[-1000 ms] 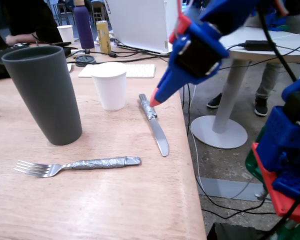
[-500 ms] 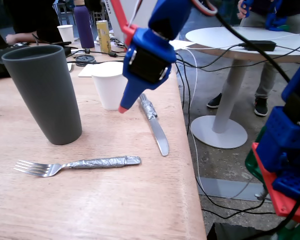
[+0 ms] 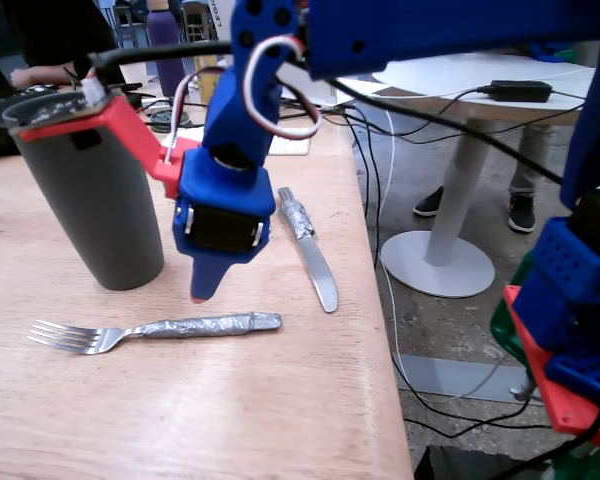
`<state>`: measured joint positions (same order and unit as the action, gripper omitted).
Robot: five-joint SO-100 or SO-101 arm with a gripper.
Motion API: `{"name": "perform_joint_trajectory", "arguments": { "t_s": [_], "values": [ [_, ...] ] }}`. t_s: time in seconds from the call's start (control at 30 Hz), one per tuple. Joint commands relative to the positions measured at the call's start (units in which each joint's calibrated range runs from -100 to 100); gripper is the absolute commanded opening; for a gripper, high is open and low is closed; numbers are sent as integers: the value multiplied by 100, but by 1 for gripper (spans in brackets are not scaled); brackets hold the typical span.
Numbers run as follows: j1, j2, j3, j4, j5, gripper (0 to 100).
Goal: Grab the fork and place it in gray glass
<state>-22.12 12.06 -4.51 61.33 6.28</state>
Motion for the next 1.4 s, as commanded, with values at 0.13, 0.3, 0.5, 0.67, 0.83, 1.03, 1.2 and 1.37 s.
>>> {"name": "perform_joint_trajectory", "arguments": {
  "t_s": [0.13,0.3,0.5,0.67,0.83,1.03,1.2,1.37],
  "values": [
    [148,355,-885,-32,15,0],
    [486,380,-885,-32,15,0],
    [537,715,-894,-32,15,0],
    [520,1238,-1309,-180,10,0],
    [436,1392,-1545,-197,20,25],
    [385,1581,-1545,-197,283,37],
    [537,1607,-1555,-205,288,37],
    [1129,2096,-2272,-197,288,37]
  ]
}}
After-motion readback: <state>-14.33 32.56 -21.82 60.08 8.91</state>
